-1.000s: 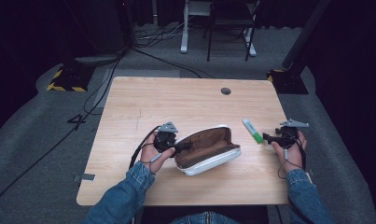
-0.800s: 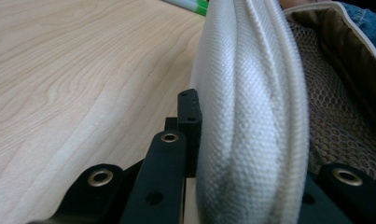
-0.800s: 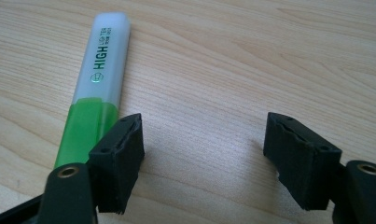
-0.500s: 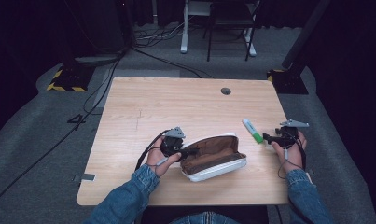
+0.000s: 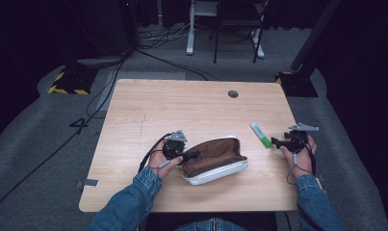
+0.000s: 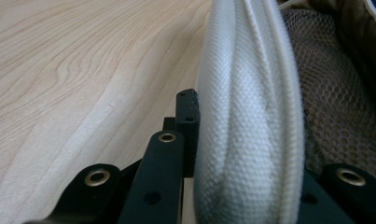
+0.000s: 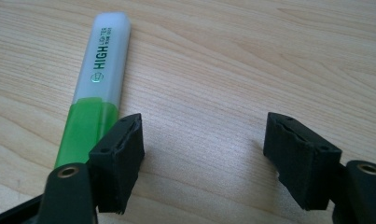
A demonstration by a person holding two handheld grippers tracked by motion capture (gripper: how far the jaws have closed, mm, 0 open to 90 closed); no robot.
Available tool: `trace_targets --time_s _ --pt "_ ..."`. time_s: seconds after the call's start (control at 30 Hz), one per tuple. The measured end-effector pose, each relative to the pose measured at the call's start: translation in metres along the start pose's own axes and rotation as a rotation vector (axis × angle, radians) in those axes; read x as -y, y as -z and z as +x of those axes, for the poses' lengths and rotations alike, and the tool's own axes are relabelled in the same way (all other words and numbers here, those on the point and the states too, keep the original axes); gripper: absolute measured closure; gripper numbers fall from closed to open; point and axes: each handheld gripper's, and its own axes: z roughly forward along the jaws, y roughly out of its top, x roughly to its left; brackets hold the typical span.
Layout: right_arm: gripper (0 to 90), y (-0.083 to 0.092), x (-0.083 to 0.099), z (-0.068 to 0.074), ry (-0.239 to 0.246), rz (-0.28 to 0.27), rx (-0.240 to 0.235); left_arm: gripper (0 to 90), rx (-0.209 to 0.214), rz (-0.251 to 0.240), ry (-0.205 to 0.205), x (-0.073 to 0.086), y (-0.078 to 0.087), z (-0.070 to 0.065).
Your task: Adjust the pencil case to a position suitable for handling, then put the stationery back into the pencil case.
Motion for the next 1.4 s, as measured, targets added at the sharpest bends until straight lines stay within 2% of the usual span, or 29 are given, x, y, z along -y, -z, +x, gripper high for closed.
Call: trace_targets --time_s 0.13,0.23,0.3,0.33,0.37,0.4,0.43,0.57,0.73,0.93,1.03,1.17,1.4 --pt "28.9 0.000 0.000 0.000 0.000 0.000 0.000 79.9 -0.020 -0.005 0.000 0.001 0.002 0.003" --pt "28.9 0.000 0.000 0.000 0.001 0.001 -0.001 71.4 -0.035 -0.007 0.006 0.001 0.002 0.002" --pt "28.9 0.000 0.000 0.000 0.000 -0.001 0.000 58.1 -0.060 -0.016 0.005 0.001 0.001 0.001" --pt "28.9 0.000 0.000 0.000 0.001 0.000 -0.001 46.4 -0.068 -0.020 0.001 0.000 0.001 0.001" --pt "28.9 0.000 0.000 0.000 0.001 0.000 -0.001 46.4 -0.078 -0.026 -0.006 0.000 0.001 0.001" --pt "28.8 0.000 0.000 0.000 0.000 0.001 -0.002 37.6 -0.097 -0.038 -0.004 0.000 0.002 0.000" --pt "28.8 0.000 0.000 0.000 0.000 0.001 -0.002 35.0 -0.097 -0.038 -0.004 0.000 0.002 0.000" --pt "28.8 0.000 0.000 0.000 0.000 0.001 -0.003 31.5 -0.127 -0.049 -0.029 -0.001 0.006 -0.002" --pt "28.7 0.000 0.000 0.000 0.001 0.002 -0.005 27.5 -0.149 -0.067 -0.037 -0.003 0.011 -0.005" --pt "29.5 0.001 0.001 0.001 0.002 0.002 -0.011 24.2 -0.181 -0.104 -0.079 -0.006 0.024 -0.012" --pt "31.3 0.002 0.001 0.001 -0.003 -0.001 -0.011 23.5 -0.186 -0.119 -0.077 -0.006 0.030 -0.017" --pt "34.9 0.006 0.000 0.002 -0.019 0.016 -0.021 22.7 -0.216 -0.124 -0.090 -0.004 0.043 -0.025" --pt "34.7 0.017 -0.010 0.007 -0.020 -0.025 -0.045 21.9 -0.228 -0.135 -0.078 0.006 0.064 -0.032"
